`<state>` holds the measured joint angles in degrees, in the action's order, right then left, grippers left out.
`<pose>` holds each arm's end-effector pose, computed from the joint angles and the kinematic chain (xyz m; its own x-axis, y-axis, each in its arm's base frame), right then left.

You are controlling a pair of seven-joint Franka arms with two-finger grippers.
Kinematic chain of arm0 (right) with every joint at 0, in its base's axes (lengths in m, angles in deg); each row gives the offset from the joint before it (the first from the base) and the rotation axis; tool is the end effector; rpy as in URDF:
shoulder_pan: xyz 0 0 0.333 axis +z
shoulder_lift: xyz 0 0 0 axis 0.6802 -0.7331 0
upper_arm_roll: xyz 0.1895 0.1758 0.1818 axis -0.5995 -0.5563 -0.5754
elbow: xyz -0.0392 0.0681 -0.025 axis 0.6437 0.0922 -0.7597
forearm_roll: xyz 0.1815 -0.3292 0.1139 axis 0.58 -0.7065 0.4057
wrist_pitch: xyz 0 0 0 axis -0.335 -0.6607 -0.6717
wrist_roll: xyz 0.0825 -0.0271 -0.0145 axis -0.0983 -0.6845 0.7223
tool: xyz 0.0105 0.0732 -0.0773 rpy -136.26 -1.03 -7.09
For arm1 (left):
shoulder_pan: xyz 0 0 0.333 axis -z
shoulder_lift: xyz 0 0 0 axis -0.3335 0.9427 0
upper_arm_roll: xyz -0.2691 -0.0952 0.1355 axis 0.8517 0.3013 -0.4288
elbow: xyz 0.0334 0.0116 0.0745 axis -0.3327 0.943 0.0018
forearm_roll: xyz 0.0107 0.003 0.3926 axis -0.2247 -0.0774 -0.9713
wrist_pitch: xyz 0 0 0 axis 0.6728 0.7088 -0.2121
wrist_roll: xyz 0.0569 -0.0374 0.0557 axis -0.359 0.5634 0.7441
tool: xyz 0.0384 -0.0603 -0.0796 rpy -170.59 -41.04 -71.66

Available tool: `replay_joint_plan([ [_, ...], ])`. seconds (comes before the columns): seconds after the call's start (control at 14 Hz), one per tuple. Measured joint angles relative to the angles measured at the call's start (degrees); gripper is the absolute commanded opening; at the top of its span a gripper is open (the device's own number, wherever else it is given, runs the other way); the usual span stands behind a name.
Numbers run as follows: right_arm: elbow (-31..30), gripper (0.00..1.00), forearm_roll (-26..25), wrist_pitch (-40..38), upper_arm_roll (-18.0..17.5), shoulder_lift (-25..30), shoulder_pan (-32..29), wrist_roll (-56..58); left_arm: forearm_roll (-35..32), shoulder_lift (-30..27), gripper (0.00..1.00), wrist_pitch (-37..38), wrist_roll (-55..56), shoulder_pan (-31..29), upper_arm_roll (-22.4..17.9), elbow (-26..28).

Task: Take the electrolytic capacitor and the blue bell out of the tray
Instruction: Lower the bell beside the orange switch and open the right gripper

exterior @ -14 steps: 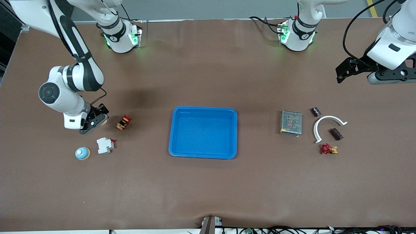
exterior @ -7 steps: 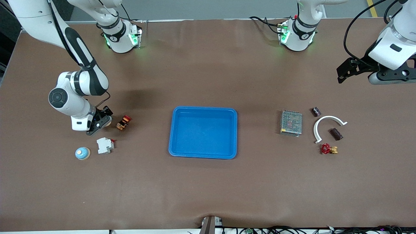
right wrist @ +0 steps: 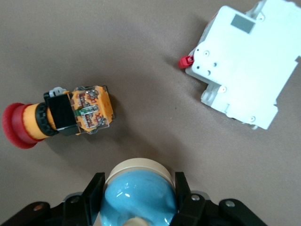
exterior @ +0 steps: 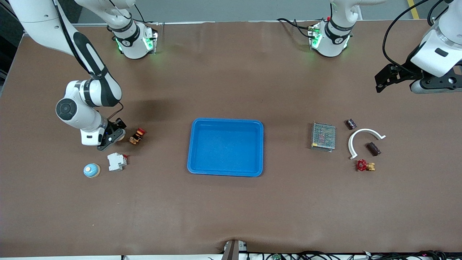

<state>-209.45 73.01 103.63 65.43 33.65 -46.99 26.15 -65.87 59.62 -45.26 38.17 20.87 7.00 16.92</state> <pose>0.5275 -0.0101 0.1870 0.7301 0.6808 -0.0581 0.6800 -0.7323 -0.0363 0.5247 -0.0774 0.6309 0.9993 0.0078 0.0361 0.0094 -0.9990 -0.0448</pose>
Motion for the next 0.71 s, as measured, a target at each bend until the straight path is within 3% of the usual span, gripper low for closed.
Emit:
replay_joint_plan([
  [0.07,-0.01,0.46,0.00,0.37,0.00,-0.34,0.00,0.00,-0.47,0.01,1.00,0.00,0.00,-0.01,-0.04,-0.10],
  [0.14,-0.01,0.60,0.00,0.58,0.00,-0.57,0.00,0.01,-1.44,0.04,1.00,0.00,0.00,0.01,-0.02,-0.20],
  [0.28,-0.01,1.00,0.00,0.69,0.00,-0.67,0.00,0.01,-2.15,0.09,1.00,0.00,0.00,0.06,0.04,-0.40],
  [0.71,0.23,1.00,0.00,0.93,0.01,-0.62,0.00,0.01,-0.91,0.29,1.00,1.35,0.00,0.06,0.09,-0.42],
])
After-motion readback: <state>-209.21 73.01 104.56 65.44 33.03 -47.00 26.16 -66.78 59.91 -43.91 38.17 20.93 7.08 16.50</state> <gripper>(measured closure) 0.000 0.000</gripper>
